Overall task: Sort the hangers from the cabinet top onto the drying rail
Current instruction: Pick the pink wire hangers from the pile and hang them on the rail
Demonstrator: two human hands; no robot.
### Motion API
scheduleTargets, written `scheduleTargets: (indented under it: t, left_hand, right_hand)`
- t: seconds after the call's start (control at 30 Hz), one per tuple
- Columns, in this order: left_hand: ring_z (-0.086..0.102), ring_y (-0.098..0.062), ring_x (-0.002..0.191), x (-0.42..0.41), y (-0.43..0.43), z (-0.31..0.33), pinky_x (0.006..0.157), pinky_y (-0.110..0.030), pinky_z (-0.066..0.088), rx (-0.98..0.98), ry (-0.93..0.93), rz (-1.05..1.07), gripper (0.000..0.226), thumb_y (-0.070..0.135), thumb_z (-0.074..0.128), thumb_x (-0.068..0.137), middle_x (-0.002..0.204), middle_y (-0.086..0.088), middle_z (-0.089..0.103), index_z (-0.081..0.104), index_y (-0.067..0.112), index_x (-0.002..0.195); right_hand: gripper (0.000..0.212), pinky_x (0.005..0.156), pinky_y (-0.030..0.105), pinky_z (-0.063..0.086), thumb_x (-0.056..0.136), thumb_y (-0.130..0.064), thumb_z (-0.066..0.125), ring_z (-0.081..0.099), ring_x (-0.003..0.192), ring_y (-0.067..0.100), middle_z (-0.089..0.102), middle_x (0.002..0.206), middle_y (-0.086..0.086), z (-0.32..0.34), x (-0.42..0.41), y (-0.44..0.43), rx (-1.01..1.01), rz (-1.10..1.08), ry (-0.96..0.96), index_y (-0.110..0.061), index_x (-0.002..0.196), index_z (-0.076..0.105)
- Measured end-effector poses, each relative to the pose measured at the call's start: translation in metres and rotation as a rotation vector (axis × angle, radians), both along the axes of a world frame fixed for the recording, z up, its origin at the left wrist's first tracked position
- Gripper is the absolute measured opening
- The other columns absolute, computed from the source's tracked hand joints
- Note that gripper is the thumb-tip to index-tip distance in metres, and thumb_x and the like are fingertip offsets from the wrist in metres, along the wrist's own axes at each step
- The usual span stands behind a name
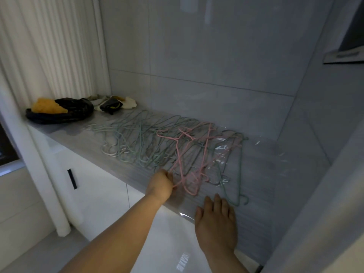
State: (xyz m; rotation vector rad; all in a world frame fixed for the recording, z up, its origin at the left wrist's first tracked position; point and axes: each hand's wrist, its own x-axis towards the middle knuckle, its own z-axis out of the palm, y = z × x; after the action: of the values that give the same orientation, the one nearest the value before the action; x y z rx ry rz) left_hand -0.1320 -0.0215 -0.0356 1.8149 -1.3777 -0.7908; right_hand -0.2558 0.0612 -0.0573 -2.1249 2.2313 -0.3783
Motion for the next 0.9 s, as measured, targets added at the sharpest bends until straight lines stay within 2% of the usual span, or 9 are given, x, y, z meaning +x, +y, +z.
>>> scheduleTargets:
  t: [0.1,0.27,0.33,0.4,0.5,0.6,0.73,0.8,0.9]
  left_hand:
    - [0.056,-0.008,0.033,0.003,0.0,0.004,0.03,-0.016,0.041,-0.078,0.25,0.017,0.024,0.013,0.029,0.098,0.062,-0.01,0.06,0.042,0.013,0.078]
    - [0.063,-0.034,0.074,0.007,0.002,0.015,0.033,-0.016,0.031,-0.271,0.311,0.053,0.026,0.02,0.027,0.098,0.09,-0.026,0.063,0.035,0.025,0.074]
    - [0.067,-0.024,0.064,0.01,0.009,0.021,0.035,-0.018,0.033,-0.332,0.318,0.058,0.027,0.02,0.027,0.099,0.082,-0.02,0.064,0.034,0.026,0.073]
    - [0.059,-0.003,0.039,0.017,0.021,0.028,0.031,-0.013,0.033,-0.39,0.34,0.036,0.027,0.018,0.027,0.099,0.068,-0.008,0.061,0.033,0.025,0.074]
    - [0.052,0.0,0.031,0.035,0.045,0.041,0.032,-0.01,0.032,-0.483,0.339,0.038,0.028,0.013,0.026,0.098,0.059,-0.003,0.057,0.033,0.023,0.073]
    - [0.053,-0.002,0.032,0.063,0.076,0.051,0.032,-0.01,0.031,-0.574,0.296,0.077,0.028,0.01,0.028,0.098,0.054,-0.004,0.058,0.036,0.022,0.074]
    - [0.052,-0.004,0.031,0.101,0.12,0.058,0.032,-0.008,0.031,-0.623,0.244,0.123,0.03,0.007,0.027,0.098,0.039,0.0,0.059,0.037,0.018,0.072]
    - [0.052,-0.005,0.031,0.117,0.145,0.062,0.033,-0.009,0.031,-0.627,0.201,0.147,0.03,0.007,0.026,0.098,0.04,0.003,0.061,0.038,0.016,0.072]
    - [0.051,-0.006,0.03,0.133,0.192,0.069,0.031,-0.011,0.03,-0.66,0.174,0.183,0.03,0.007,0.027,0.097,0.041,0.001,0.061,0.039,0.014,0.071]
  right_hand:
    - [0.052,0.062,0.041,0.057,0.07,-0.031,0.032,0.071,0.075,0.032,0.073,0.083,0.019,-0.002,0.0,0.0,0.004,-0.011,-0.005,-0.002,0.076,0.075]
    - [0.052,0.062,0.042,0.057,0.069,-0.031,0.032,0.071,0.074,0.033,0.073,0.083,0.019,-0.005,-0.001,-0.001,-0.035,-0.024,0.047,-0.001,0.075,0.075]
    - [0.052,0.061,0.043,0.057,0.069,-0.03,0.032,0.071,0.074,0.034,0.073,0.082,0.02,-0.006,0.0,-0.001,-0.032,-0.035,0.049,0.0,0.075,0.075]
    - [0.052,0.06,0.043,0.057,0.069,-0.03,0.032,0.071,0.073,0.034,0.073,0.081,0.02,-0.007,-0.001,-0.001,-0.035,-0.051,0.059,0.0,0.074,0.075]
    - [0.05,0.068,0.043,0.058,0.074,-0.03,0.035,0.069,0.082,0.035,0.072,0.09,0.02,-0.005,-0.006,0.004,-0.063,-0.014,0.045,0.001,0.086,0.073]
    - [0.043,0.097,0.042,0.042,0.084,-0.022,0.056,0.054,0.115,0.034,0.058,0.126,0.019,0.002,-0.004,0.004,-0.169,-0.069,-0.16,-0.002,0.122,0.056]
    - [0.037,0.079,0.038,0.047,0.068,-0.008,0.058,0.063,0.091,0.047,0.063,0.102,0.032,0.034,0.023,0.005,-0.529,-0.053,-0.468,0.011,0.1,0.063]
    - [0.043,0.089,0.04,0.037,0.063,0.004,0.062,0.057,0.1,0.053,0.058,0.109,0.038,0.062,0.046,0.005,-0.755,0.05,-0.59,0.016,0.104,0.059]
    - [0.062,0.102,0.044,0.025,0.065,0.006,0.068,0.041,0.122,0.051,0.043,0.131,0.035,0.099,0.066,0.009,-0.774,0.126,-0.68,0.012,0.123,0.047]
